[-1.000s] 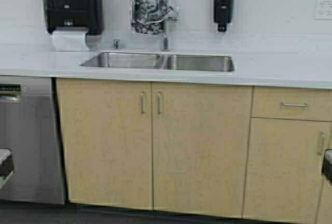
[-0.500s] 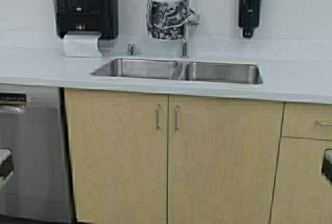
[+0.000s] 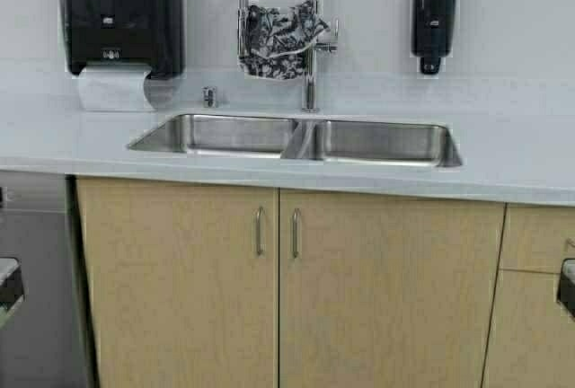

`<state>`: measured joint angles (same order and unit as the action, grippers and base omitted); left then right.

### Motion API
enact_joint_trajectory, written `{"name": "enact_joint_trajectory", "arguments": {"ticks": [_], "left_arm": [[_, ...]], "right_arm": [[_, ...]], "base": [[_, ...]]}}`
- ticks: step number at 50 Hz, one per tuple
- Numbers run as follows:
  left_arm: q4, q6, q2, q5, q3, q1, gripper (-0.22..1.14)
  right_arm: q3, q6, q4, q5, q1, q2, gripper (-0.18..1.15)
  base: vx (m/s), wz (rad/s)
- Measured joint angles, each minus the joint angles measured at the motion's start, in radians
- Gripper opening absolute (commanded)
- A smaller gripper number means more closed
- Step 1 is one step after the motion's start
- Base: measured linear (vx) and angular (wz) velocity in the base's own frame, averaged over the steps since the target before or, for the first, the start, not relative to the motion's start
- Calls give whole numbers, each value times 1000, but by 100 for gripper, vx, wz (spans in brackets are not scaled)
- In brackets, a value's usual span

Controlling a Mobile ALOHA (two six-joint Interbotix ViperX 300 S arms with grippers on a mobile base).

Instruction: Get the cloth and wipe up the spill under the wine glass

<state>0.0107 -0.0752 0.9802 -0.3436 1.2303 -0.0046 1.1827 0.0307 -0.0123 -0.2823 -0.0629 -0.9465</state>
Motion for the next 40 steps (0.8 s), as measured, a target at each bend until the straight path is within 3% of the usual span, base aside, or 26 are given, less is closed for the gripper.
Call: {"name": "enact_joint_trajectory", "arguments": {"ticks": [23, 40], "left_arm": [[0, -2, 0, 0, 8, 0, 3], [0, 6, 66, 48, 31, -2, 3]], "right_arm": [[-9, 25, 0, 5, -12, -20, 6], [-46, 20, -63, 14, -158, 48, 6]], "base": [[33, 6], [31, 3]]}}
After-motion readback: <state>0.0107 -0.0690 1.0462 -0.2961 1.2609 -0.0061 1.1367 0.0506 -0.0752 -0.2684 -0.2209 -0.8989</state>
